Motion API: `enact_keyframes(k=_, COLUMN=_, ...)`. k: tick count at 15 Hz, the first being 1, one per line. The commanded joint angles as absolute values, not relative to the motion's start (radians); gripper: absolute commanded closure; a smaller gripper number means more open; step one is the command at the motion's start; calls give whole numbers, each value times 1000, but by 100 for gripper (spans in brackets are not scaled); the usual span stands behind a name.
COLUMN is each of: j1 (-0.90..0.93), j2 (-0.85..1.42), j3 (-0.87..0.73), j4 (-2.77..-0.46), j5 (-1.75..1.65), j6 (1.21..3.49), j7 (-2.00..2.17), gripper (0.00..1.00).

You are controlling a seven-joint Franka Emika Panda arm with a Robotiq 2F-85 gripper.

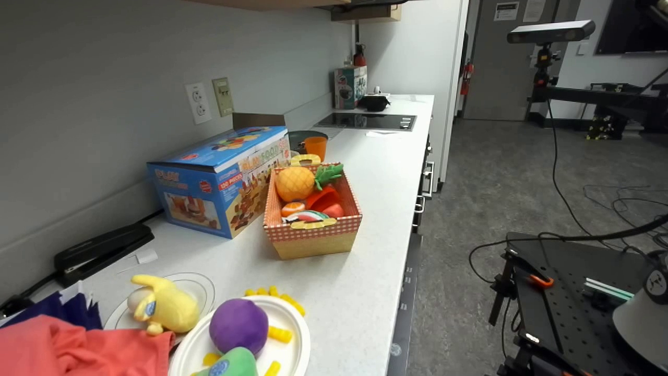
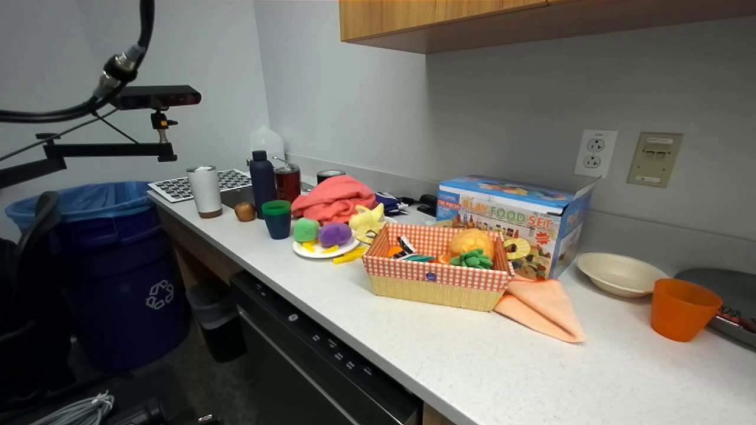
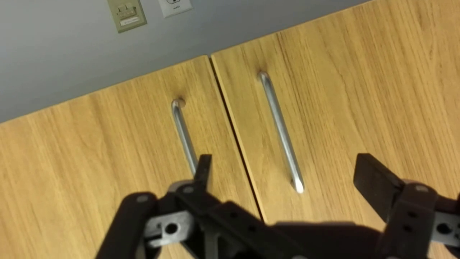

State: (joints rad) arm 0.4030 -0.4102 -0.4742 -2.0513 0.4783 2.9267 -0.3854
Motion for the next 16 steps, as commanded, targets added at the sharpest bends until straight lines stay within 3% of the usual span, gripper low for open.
enact_keyframes(k=1, j1=405, j2=-434, j3=-493, j4=-2026, j5=455, j6=2870, j7=-433, gripper=0)
enact_keyframes(k=8, j1=321, j2=-490, j3=-441, j4=-1983, j5=389, j6=2701, j7=-411, gripper=0)
enact_keyframes(k=9, j1=345, j2=-462, j3=-453, j4=-2007, j5=425, j6=2774, j7=-434, gripper=0)
enact_keyframes(k=16, j1=314, j2=-484, j3=-435, j4=-1993, j5=422, j6=2721, j7=-433, gripper=0)
